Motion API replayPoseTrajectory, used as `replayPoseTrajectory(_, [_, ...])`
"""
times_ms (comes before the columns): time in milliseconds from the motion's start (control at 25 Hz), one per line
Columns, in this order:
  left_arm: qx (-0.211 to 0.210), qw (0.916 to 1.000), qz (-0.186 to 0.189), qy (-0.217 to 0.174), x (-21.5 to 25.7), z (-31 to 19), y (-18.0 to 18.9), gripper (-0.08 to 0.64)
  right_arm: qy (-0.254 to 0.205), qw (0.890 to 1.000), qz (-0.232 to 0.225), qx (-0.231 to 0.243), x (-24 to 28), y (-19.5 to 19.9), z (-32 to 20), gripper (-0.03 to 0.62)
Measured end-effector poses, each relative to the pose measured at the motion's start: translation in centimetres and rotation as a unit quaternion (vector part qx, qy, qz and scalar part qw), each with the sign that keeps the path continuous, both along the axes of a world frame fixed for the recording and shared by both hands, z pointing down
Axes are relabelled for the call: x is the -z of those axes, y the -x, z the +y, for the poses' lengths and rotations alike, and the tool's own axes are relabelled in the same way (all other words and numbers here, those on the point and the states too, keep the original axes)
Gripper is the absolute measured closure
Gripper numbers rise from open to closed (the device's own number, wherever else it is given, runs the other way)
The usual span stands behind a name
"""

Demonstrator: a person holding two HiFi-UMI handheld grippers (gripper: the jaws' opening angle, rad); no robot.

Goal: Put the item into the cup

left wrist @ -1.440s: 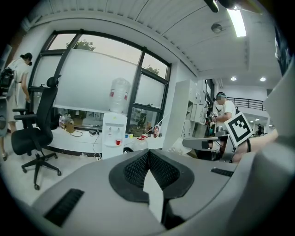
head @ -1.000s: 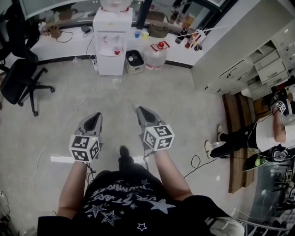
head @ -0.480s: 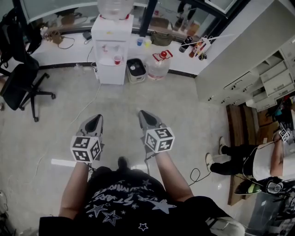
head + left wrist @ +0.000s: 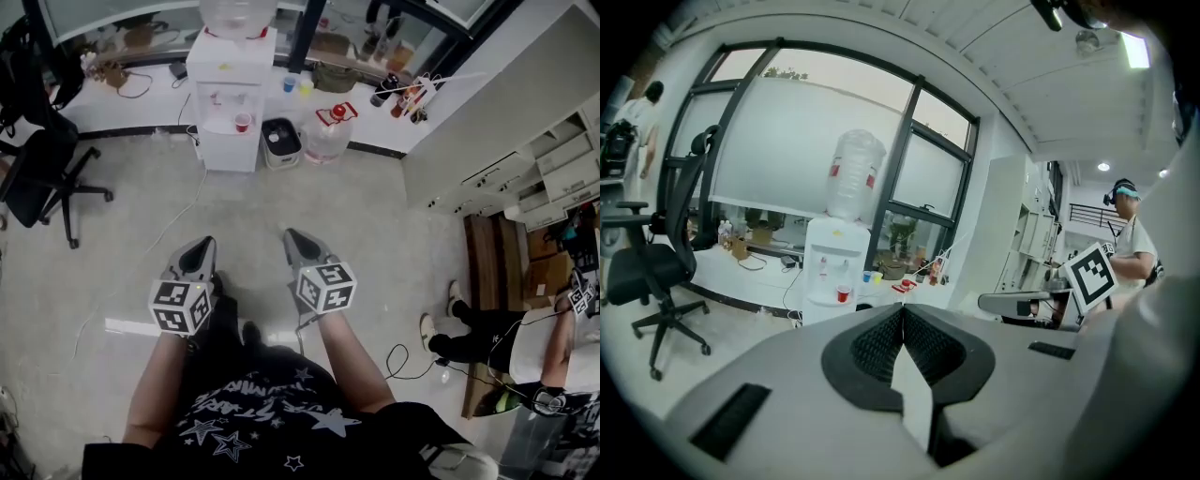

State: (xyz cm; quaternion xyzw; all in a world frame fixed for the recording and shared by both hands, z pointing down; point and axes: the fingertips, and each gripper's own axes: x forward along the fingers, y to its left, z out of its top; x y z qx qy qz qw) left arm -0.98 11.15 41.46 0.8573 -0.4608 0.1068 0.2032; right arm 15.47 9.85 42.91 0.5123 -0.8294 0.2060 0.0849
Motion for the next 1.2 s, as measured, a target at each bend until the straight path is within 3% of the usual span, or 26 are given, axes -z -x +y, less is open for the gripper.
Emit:
replayPoseTrajectory(280, [-0.014,0.9998,-0.005,0.016,-1.5,-6.1,1.7,0.552,0.011,1.000,0.007,-0.014,-0.7,1.1,-5.8,0.591])
replayPoseTrajectory(720, [-0.031,0.9988,-0.012,0.037,-2.3,-19.4,5.7,0.552,0.020,0.999,0.013,-0.044,-0.5,3.9,-19.3,0.591])
replayPoseTrajectory(1200, [-0.072,0.9952,-0.005,0.066,-3.9,-27.4,7.2,0.552,0.060,0.994,0.013,-0.095,-2.5,4.8,-26.1,0.591])
